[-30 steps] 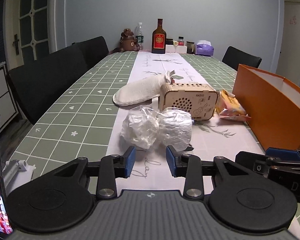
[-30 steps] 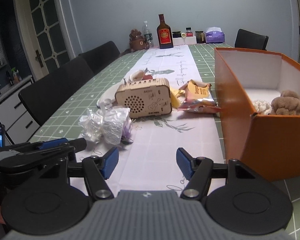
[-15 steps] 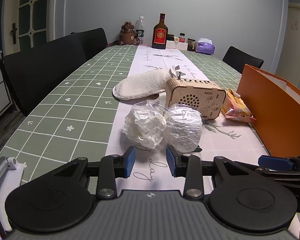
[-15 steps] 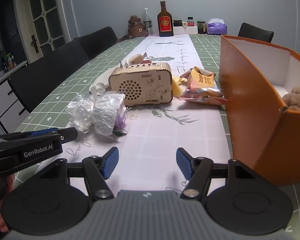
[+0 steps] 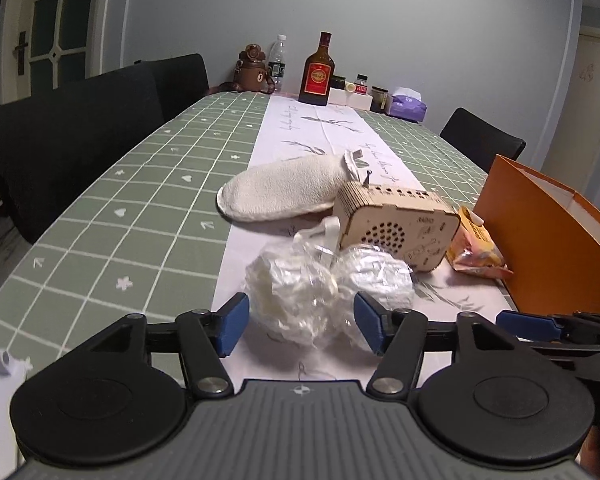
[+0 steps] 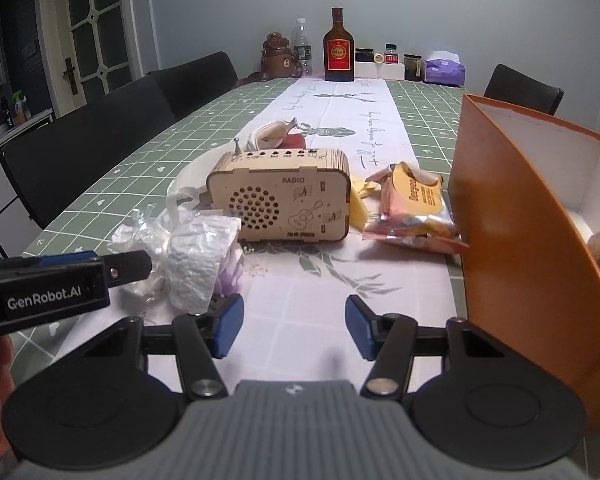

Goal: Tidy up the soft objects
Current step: 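Grasp the plastic-wrapped white bundle with the left gripper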

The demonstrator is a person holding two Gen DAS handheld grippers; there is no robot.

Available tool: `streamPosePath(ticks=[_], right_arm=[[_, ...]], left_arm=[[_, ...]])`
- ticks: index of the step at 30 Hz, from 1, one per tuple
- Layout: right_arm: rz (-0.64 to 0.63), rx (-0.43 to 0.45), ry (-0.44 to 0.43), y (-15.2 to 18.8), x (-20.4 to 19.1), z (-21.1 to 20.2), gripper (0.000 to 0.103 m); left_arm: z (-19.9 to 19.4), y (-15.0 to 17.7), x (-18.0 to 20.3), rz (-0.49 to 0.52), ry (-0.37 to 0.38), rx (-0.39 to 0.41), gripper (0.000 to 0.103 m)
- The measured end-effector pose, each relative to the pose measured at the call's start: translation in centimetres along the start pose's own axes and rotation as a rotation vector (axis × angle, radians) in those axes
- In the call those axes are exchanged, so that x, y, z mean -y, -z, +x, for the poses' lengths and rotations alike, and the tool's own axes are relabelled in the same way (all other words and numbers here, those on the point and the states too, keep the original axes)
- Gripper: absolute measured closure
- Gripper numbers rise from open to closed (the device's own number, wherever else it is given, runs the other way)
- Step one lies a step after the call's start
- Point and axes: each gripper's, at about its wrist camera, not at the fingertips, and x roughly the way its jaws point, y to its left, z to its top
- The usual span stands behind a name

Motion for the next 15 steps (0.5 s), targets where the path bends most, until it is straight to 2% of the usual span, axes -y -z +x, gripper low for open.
streamPosePath(ticks=[2, 4, 8, 10, 15], right_arm=[[0.005, -0.005, 0.002, -0.4, 0.2, 0.4, 0.047], [0.012, -0.010, -0.005, -0.7, 0.3, 0.8, 0.047], [-0.004, -0.013, -0.009, -1.0, 0.0, 1.3, 0.049], [-0.011, -0.016, -0.008, -1.0, -0.1, 1.4, 0.049], [0.004, -0.027, -0.021, -0.9, 0.1, 1.6, 0.049]], left_arm=[[0.6, -0.8, -0.1, 0.003, -0.012, 0.003, 0.027], [1.3, -1.2, -0.3, -0.007, -0.013, -0.008, 0.028], [2.1, -1.3, -0.8, -0.064, 0.018, -0.058, 0.057], [1.9, -1.0, -0.6, -0.062, 0.029, -0.059, 0.066], [0.8, -0.4, 0.5, -0.052, 0.046, -0.094, 0.076]])
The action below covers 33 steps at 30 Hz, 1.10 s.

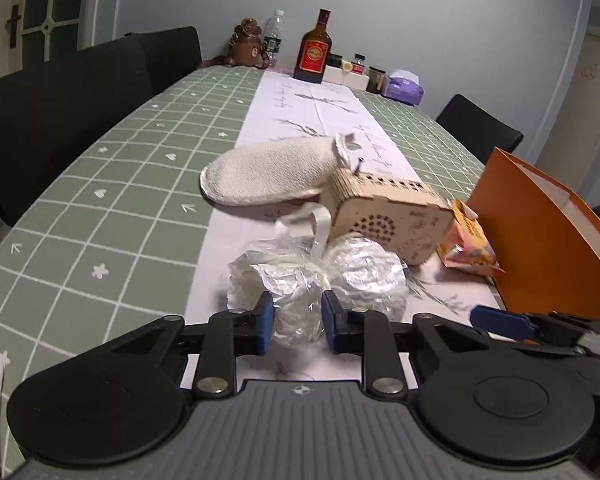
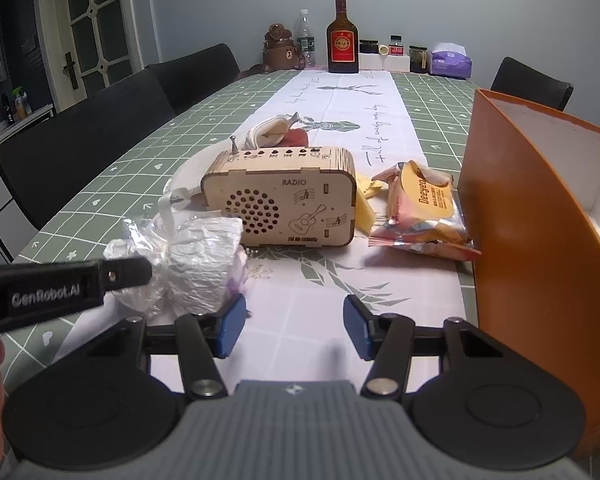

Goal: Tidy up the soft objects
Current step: 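Grasp the plastic-wrapped white bundle with the left gripper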

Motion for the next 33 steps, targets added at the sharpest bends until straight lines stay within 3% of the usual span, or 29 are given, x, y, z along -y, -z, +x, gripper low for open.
streamPosePath(ticks=[6, 8, 9, 11, 13, 16, 19, 22, 28, 33], right_arm=[[0.001, 0.001, -0.005, 0.2, 0.3, -0.2, 0.049], [0.002, 0.005, 0.000, 0.3, 0.6, -0.5, 0.049], [0.004, 0.008, 0.005, 0.4, 0.7, -0.7, 0.049], [0.009, 0.013, 0.016, 0.6, 1.1, -1.0, 0.049], [0.015, 0.018, 0.025, 0.8, 1.5, -1.4, 0.049], [0.026, 0.020, 0.027, 1.1, 1.9, -1.8, 0.049], [0.032, 0.019, 0.024, 1.3, 1.9, -1.9, 0.049], [0.044, 0.018, 0.012, 1.3, 1.7, -2.0, 0.049], [0.043, 0.015, 0.010, 1.0, 0.7, -1.3, 0.049], [0.056, -0.003, 0.024, 1.3, 0.9, -0.5, 0.050]], left_arm=[[-0.7, 1.0, 0.6, -0.034, 0.095, -0.087, 0.076], [-1.1, 1.4, 1.0, -0.020, 0.093, -0.088, 0.074], [-1.3, 1.5, 1.1, -0.005, 0.087, -0.083, 0.071], [-1.9, 1.7, 1.7, 0.041, 0.072, -0.050, 0.049], [-2.7, 1.8, 2.0, 0.098, 0.059, -0.003, 0.036], [-3.4, 1.6, 2.4, 0.194, 0.026, 0.066, 0.029], [-2.9, 1.2, 2.6, 0.280, 0.020, 0.084, 0.019], [-1.8, 1.0, 2.8, 0.346, 0.009, 0.063, 0.019], [-0.1, 0.6, 1.9, 0.331, 0.053, 0.028, 0.019], [0.6, 1.0, 2.0, 0.382, 0.079, 0.027, 0.019]])
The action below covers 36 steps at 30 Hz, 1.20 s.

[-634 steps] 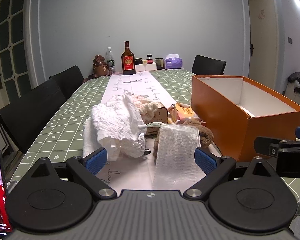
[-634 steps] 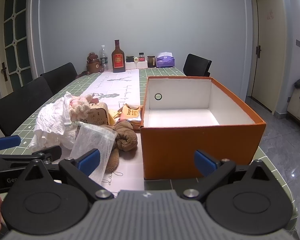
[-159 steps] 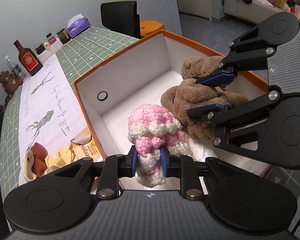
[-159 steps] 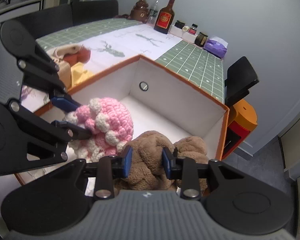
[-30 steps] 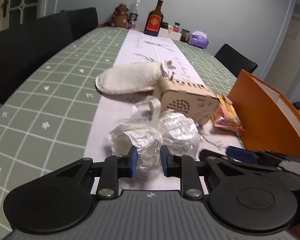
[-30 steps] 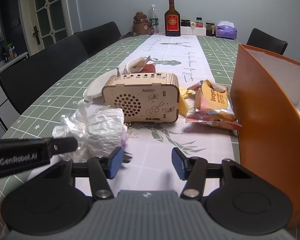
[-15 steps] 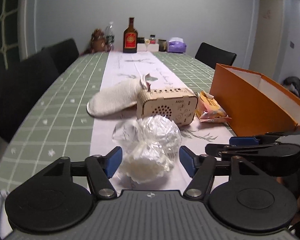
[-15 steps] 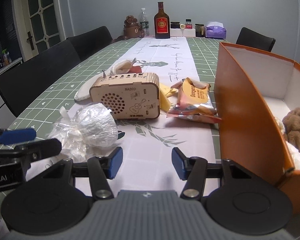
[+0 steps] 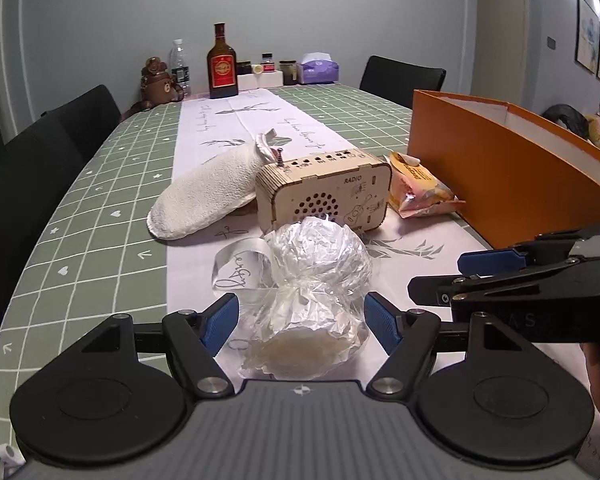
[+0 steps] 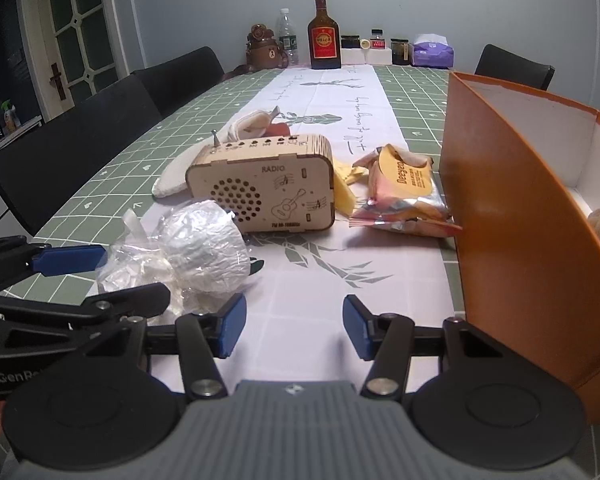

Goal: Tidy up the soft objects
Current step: 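Grasp the plastic-wrapped white bundle with the left gripper, then grasp the Deeyeo snack bag with the right gripper while the left gripper holds the bundle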

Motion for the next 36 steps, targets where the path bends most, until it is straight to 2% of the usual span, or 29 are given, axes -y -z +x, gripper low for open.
streamPosePath(ticks=[5, 12, 17, 18, 20, 23, 27, 30, 33, 36], right_arm=[[0.006, -0.009, 0.002, 0.2, 0.5, 0.1, 0.050], [0.002, 0.000, 0.010, 0.0, 0.6, 0.2, 0.050], [-0.026, 0.020, 0.060, 0.1, 1.0, 0.3, 0.050], [-0.033, 0.032, 0.075, 0.0, 1.0, 0.2, 0.050], [-0.049, 0.064, 0.105, -0.3, 0.9, 0.1, 0.050], [-0.087, 0.125, 0.172, -0.9, 0.5, 0.3, 0.050], [-0.134, 0.186, 0.261, -1.8, 0.1, 1.4, 0.050], [-0.194, 0.197, 0.312, -2.3, -0.1, 2.4, 0.049], [-0.237, 0.189, 0.333, -3.0, -0.3, 3.6, 0.044], [-0.243, 0.180, 0.344, -3.8, 0.0, 4.6, 0.044]], left_arm=[[0.1, -0.3, -0.6, 0.032, -0.026, -0.001, 0.019], [1.7, 0.0, -0.5, 0.013, 0.018, -0.060, 0.018], [1.9, 0.2, 0.3, -0.012, 0.008, -0.060, 0.041], [1.9, 0.2, 0.5, -0.015, -0.005, -0.056, 0.043], [1.7, 0.2, 0.9, -0.037, -0.035, -0.053, 0.054], [1.1, 0.0, 0.8, -0.103, -0.040, -0.035, 0.062], [0.3, -0.5, 0.6, -0.197, -0.098, -0.044, 0.065], [-0.1, -0.9, 0.1, -0.289, -0.128, -0.072, 0.065], [-0.2, -1.2, 0.3, -0.311, -0.137, -0.068, 0.065], [-0.2, -1.5, 0.5, -0.323, -0.144, -0.067, 0.065]])
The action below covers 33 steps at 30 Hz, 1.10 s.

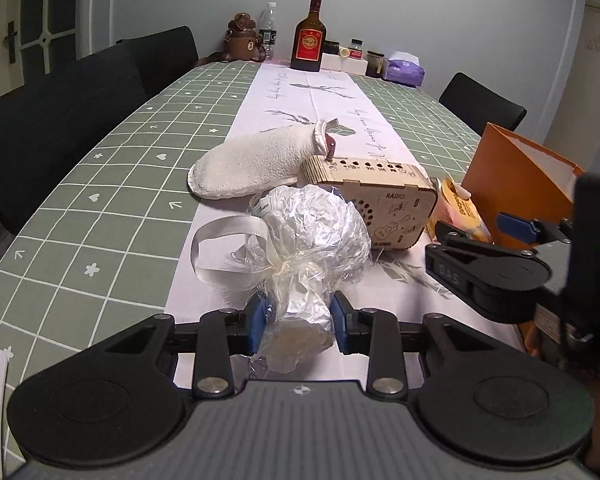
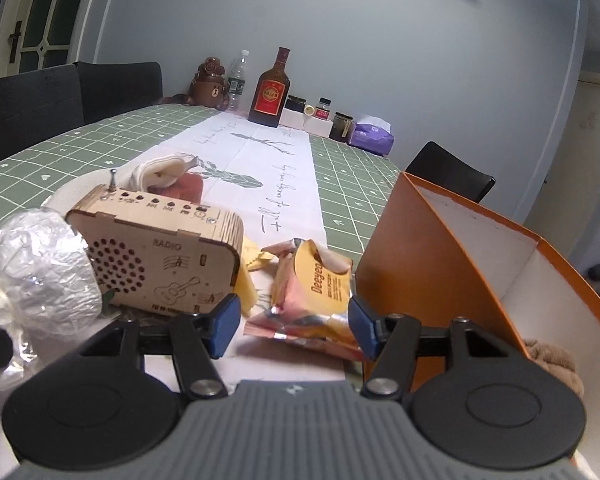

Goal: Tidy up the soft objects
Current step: 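Grasp the Deeyeo snack bag with the right gripper while the left gripper holds the bundle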

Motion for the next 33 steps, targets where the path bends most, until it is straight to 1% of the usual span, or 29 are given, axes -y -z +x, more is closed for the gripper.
streamPosePath(ticks=[7, 12, 16, 18, 23, 24, 26, 31, 32, 33], right_arm=[[-0.080, -0.046, 0.050, -0.3, -0.9, 2.3, 0.044], [-0.085, -0.070, 0.043, -0.2, -1.0, 3.2, 0.044], [-0.048, -0.110, 0.008, 0.0, -0.7, 3.9, 0.046], [-0.036, -0.122, -0.007, 0.1, -0.7, 4.0, 0.051], [-0.044, -0.124, -0.016, 0.1, -0.9, 3.9, 0.057], [-0.047, -0.125, -0.007, 0.1, -0.9, 3.9, 0.064], [-0.050, -0.123, -0.001, 0.1, -0.8, 3.9, 0.069], [-0.056, -0.120, -0.003, 0.1, -0.5, 3.5, 0.074], [-0.052, -0.116, -0.001, 0.1, -0.5, 3.3, 0.077], [-0.048, -0.108, -0.005, 0.1, -0.5, 3.0, 0.083]], left_arm=[[0.6, -0.5, 0.3, -0.004, -0.005, -0.016, 0.065], [0.9, -0.5, 0.3, -0.006, -0.008, -0.031, 0.065], [1.0, -0.5, 0.3, -0.007, -0.006, -0.037, 0.065], [1.1, -0.6, 0.4, -0.005, -0.009, -0.039, 0.065], [1.1, -0.5, 0.5, 0.003, -0.012, -0.046, 0.065], [1.1, -0.5, 0.5, 0.005, -0.011, -0.047, 0.065], [1.1, -0.5, 0.5, 0.006, -0.010, -0.048, 0.065], [1.1, -0.5, 0.5, 0.003, -0.011, -0.049, 0.065], [1.1, -0.5, 0.5, 0.003, -0.011, -0.048, 0.065], [1.0, -0.4, 0.5, 0.003, -0.011, -0.047, 0.065]])
